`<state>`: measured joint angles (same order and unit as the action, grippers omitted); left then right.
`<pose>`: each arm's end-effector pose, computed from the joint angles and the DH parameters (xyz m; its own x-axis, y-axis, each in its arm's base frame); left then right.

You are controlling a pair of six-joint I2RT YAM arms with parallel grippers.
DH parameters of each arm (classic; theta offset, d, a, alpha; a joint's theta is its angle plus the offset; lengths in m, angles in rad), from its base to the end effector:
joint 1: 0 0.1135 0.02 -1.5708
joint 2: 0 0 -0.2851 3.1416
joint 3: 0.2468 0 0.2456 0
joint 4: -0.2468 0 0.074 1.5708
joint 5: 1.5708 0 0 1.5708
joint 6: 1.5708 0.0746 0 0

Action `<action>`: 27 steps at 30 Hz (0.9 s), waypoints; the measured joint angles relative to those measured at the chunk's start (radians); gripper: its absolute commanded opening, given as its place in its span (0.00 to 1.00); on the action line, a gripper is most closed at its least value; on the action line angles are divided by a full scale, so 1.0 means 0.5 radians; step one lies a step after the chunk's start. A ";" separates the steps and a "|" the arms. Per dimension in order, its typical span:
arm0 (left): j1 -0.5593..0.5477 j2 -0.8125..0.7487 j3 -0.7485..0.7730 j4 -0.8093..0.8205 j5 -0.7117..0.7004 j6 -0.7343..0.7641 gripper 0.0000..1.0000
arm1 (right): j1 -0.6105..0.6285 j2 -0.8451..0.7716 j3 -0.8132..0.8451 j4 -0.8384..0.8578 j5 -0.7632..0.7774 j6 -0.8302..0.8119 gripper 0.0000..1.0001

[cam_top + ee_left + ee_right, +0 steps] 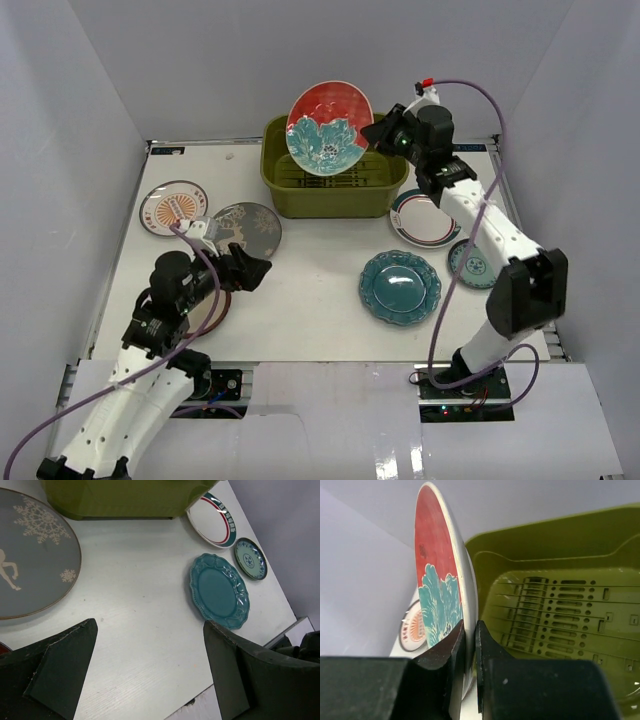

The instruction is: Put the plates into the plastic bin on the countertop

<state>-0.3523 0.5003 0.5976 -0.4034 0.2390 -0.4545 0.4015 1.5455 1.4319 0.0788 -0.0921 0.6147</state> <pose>0.1260 -0.0651 0.2890 -0.4943 -0.2727 -0.8254 0.3674 0.7950 -0.4827 0.3696 0.1644 0.4260 -0.2994 0.4968 -0.8146 -0.3685 0.7273 0.5790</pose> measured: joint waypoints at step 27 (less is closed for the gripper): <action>-0.520 1.215 -0.185 0.791 0.585 -0.588 0.97 | -0.095 1.085 0.654 -0.526 -0.050 -0.298 0.66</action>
<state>-0.6121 1.1080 0.5049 -0.0078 0.5316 -0.7486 0.3542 2.0880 1.7588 -0.1841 -0.1173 0.4656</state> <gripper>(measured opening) 0.975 0.567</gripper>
